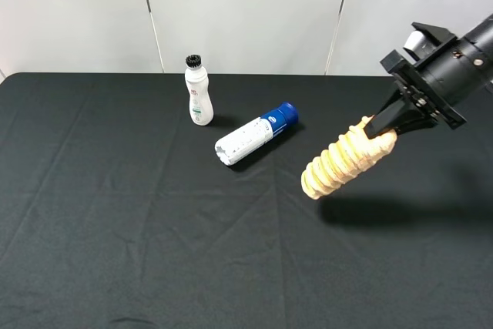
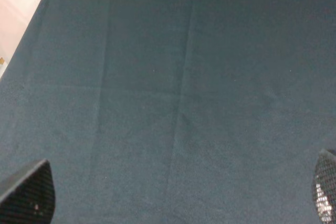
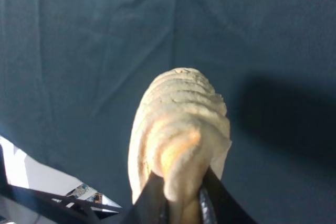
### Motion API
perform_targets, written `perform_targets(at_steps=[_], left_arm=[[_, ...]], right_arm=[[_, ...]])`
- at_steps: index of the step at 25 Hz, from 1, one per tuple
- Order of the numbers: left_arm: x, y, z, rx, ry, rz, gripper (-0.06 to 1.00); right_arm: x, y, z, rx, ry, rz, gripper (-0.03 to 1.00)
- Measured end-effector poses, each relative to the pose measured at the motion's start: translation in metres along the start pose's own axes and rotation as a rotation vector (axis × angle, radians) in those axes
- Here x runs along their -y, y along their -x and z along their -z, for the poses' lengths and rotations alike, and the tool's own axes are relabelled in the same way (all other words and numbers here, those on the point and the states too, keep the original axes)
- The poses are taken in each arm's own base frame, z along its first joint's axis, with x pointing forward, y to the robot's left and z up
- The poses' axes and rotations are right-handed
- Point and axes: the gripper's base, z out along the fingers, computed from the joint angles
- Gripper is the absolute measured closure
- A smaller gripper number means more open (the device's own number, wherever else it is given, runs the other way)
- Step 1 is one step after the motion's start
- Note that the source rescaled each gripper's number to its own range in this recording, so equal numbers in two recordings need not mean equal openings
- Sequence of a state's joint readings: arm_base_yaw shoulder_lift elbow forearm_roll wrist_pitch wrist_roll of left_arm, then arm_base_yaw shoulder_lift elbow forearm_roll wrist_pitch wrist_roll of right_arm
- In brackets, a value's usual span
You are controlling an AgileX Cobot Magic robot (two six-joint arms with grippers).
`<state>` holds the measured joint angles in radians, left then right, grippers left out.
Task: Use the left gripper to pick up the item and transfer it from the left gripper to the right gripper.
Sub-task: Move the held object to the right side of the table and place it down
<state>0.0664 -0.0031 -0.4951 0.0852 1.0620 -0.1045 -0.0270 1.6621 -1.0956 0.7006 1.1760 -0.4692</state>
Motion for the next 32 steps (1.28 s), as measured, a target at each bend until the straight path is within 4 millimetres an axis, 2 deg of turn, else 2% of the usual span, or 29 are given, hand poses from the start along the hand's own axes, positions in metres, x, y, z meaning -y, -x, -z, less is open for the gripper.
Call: perform_targets(at_steps=[7,15,16,17,19,21,22,25,30,32], left_arm=[[0.000,0.000,0.000,0.000,0.000,0.000,-0.03],[0.000,0.000,0.000,0.000,0.000,0.000,-0.03],[0.000,0.000,0.000,0.000,0.000,0.000,-0.03],[0.000,0.000,0.000,0.000,0.000,0.000,-0.03],[0.000,0.000,0.000,0.000,0.000,0.000,-0.03],[0.000,0.000,0.000,0.000,0.000,0.000,-0.03],[0.000,0.000,0.000,0.000,0.000,0.000,-0.03],[0.000,0.000,0.000,0.000,0.000,0.000,-0.03],[0.000,0.000,0.000,0.000,0.000,0.000,-0.03],[0.000,0.000,0.000,0.000,0.000,0.000,-0.03]], right_arm=[[0.014,0.023,-0.014,-0.044,0.007,-0.017,0.97],[0.025,0.028,-0.026,-0.081,-0.006,-0.042,0.95],[0.027,0.028,-0.026,-0.081,-0.016,-0.041,0.89],[0.028,0.028,-0.026,-0.079,-0.028,-0.040,0.76],[0.030,0.029,-0.026,-0.074,-0.052,-0.052,0.33],[0.031,0.028,-0.026,-0.078,-0.066,-0.078,0.11],[0.031,0.029,-0.026,-0.074,-0.070,-0.086,0.05],[0.032,0.030,-0.026,-0.054,-0.080,-0.096,-0.01],[0.033,0.032,-0.025,-0.045,-0.091,-0.095,-0.03],[0.030,0.035,-0.018,-0.034,-0.112,-0.075,-0.03]])
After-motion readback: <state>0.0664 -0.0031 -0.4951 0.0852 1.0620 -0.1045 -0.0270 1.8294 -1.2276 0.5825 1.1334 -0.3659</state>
